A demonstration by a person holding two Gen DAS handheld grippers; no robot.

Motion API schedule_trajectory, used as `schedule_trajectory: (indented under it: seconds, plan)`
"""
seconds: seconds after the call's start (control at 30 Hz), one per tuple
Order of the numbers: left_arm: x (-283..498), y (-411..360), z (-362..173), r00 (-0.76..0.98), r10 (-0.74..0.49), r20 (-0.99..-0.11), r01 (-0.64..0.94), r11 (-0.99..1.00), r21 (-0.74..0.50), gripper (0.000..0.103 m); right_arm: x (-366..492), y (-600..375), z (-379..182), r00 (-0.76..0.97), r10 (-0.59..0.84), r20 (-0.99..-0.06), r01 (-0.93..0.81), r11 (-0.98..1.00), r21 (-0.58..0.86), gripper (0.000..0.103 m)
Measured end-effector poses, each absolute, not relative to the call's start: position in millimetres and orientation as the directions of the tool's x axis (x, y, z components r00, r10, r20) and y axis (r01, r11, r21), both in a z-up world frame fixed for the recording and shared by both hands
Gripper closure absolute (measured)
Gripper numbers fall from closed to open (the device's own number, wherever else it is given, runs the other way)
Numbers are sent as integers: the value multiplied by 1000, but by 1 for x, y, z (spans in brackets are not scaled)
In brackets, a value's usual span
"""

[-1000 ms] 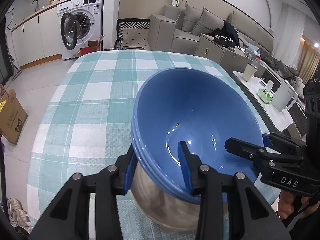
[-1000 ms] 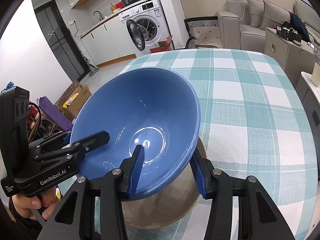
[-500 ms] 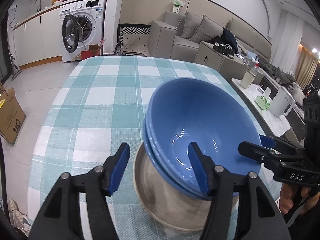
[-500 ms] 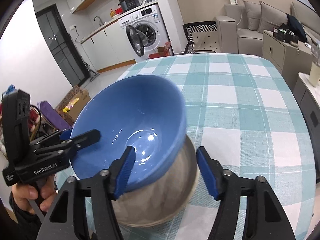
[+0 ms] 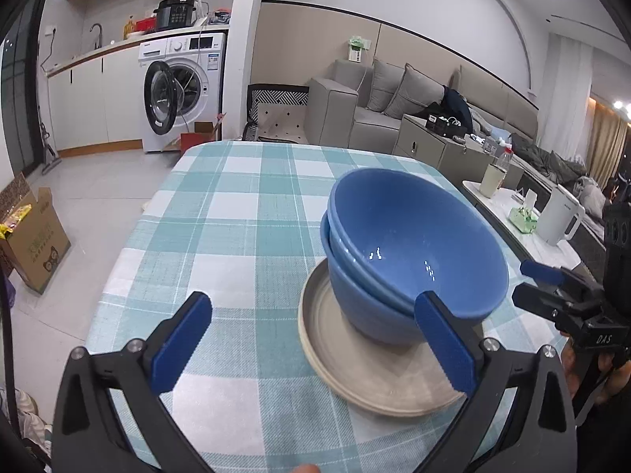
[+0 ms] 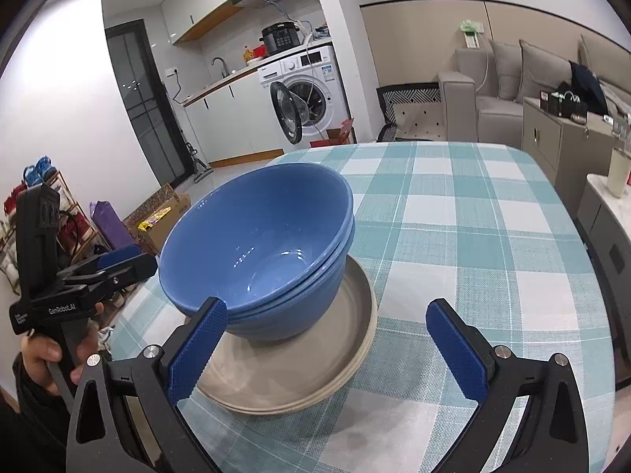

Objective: Organize plates and bowls
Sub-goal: 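Lower the nested bowls onto the cream plates and open both grippers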

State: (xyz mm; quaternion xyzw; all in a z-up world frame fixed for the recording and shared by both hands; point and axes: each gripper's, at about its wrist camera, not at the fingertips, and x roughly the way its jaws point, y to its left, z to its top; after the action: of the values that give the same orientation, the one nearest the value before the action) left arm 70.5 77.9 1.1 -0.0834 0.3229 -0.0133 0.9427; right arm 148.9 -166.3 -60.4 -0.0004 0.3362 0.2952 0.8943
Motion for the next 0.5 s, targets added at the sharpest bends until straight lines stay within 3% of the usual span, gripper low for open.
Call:
schedule_trajectory:
  seconds: [0.27, 0.5]
  plan:
    - [48, 71, -11, 835, -33, -549, -34, 993, -113, 0, 121, -164, -64, 629, 567, -533, -581, 797, 162, 0]
    - [35, 65, -17, 870, -27, -492, -23, 995, -94, 0, 99, -153, -73, 633, 567, -527, -615, 782, 103, 0]
